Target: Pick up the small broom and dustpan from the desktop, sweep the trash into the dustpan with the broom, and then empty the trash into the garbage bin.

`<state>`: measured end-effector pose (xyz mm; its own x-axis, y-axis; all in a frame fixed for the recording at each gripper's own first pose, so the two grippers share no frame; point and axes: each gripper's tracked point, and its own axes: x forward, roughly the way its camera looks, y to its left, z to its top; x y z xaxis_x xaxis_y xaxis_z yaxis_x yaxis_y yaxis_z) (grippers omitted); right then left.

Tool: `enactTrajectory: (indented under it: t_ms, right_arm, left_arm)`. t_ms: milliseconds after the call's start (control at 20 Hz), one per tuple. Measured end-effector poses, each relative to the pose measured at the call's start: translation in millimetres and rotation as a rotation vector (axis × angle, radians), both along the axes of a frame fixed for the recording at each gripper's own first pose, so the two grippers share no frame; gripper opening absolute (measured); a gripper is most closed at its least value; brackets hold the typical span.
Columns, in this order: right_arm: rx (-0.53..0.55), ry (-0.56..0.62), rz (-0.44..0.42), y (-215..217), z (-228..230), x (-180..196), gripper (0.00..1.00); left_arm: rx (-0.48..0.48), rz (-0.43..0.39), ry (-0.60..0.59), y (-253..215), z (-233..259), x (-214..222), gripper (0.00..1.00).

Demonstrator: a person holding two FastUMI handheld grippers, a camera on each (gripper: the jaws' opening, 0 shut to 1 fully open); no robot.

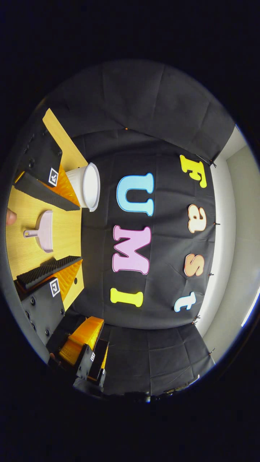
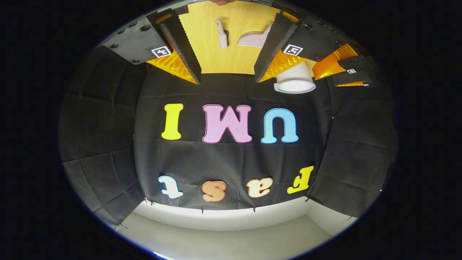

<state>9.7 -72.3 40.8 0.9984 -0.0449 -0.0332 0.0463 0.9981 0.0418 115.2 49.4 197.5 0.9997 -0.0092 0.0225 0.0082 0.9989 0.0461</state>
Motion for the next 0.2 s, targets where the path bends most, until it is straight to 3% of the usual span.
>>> enactTrajectory:
  t_ms: [200]
  right_arm:
    - [-0.001,0.013,0.002,-2.5,-3.0,0.2,0.96]
  left_arm:
    - [-0.004,-0.012,0.005,-2.5,-2.7,1.2,0.75]
